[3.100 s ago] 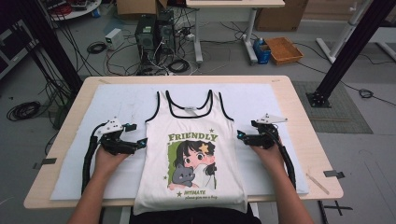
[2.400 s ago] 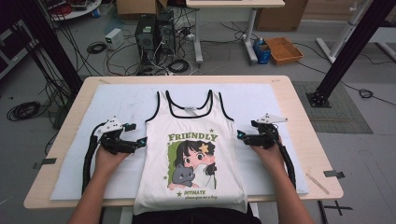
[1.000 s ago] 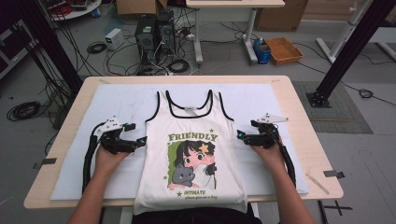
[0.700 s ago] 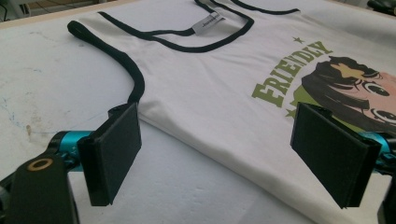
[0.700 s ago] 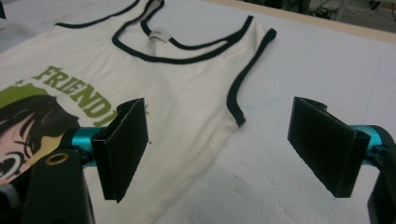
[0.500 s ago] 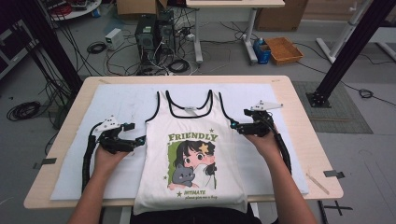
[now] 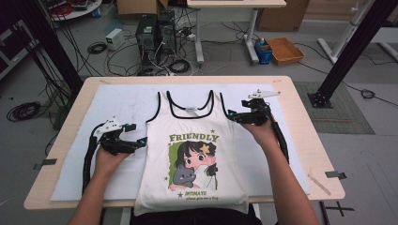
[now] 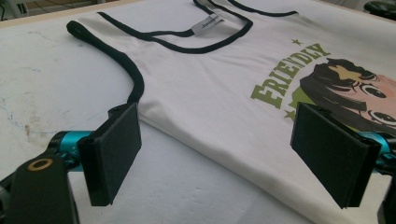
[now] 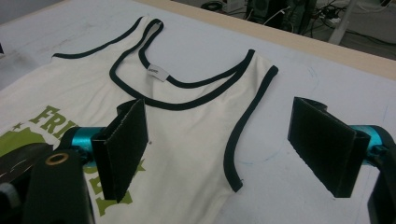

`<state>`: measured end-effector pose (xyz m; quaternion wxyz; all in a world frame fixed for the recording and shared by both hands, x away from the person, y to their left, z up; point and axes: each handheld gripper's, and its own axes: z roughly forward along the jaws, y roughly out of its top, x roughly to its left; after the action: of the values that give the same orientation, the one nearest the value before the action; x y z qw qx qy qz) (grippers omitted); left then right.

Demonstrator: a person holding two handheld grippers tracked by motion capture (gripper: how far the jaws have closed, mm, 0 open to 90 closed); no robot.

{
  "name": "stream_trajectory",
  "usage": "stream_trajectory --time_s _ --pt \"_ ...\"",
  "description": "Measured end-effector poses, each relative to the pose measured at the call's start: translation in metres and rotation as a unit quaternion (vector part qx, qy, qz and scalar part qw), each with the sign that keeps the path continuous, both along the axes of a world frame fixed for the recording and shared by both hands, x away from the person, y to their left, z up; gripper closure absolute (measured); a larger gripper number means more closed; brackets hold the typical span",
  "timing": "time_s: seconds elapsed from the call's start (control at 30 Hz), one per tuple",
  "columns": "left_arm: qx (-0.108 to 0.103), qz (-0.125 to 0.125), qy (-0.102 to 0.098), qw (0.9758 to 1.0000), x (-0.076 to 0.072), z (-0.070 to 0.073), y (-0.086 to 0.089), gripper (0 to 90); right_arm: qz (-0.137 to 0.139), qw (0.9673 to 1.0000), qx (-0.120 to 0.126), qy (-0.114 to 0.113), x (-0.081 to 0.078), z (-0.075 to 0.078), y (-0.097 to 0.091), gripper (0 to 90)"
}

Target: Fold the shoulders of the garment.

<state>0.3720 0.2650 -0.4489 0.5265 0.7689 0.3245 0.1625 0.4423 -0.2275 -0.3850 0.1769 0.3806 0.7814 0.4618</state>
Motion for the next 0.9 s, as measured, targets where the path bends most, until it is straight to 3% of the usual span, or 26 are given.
stream_trajectory --time_s 0.17,0.27,0.57,0.9 --pt "-0.005 0.001 0.001 1.0000 0.000 0.000 0.001 16.3 0.002 0.9999 -0.001 -0.011 0.005 0.002 0.004 20.5" --pt "-0.002 -0.002 -0.001 1.0000 -0.001 0.000 0.001 16.3 0.000 1.0000 -0.008 0.003 0.011 0.001 0.007 20.5" --pt "-0.003 -0.002 -0.001 1.0000 0.000 0.000 0.001 16.3 0.000 0.9996 -0.023 0.015 0.034 0.005 0.021 20.5" --pt "0.000 -0.002 -0.002 1.0000 -0.001 0.000 0.000 16.3 -0.002 0.9993 -0.036 0.013 0.057 0.012 0.039 20.5"
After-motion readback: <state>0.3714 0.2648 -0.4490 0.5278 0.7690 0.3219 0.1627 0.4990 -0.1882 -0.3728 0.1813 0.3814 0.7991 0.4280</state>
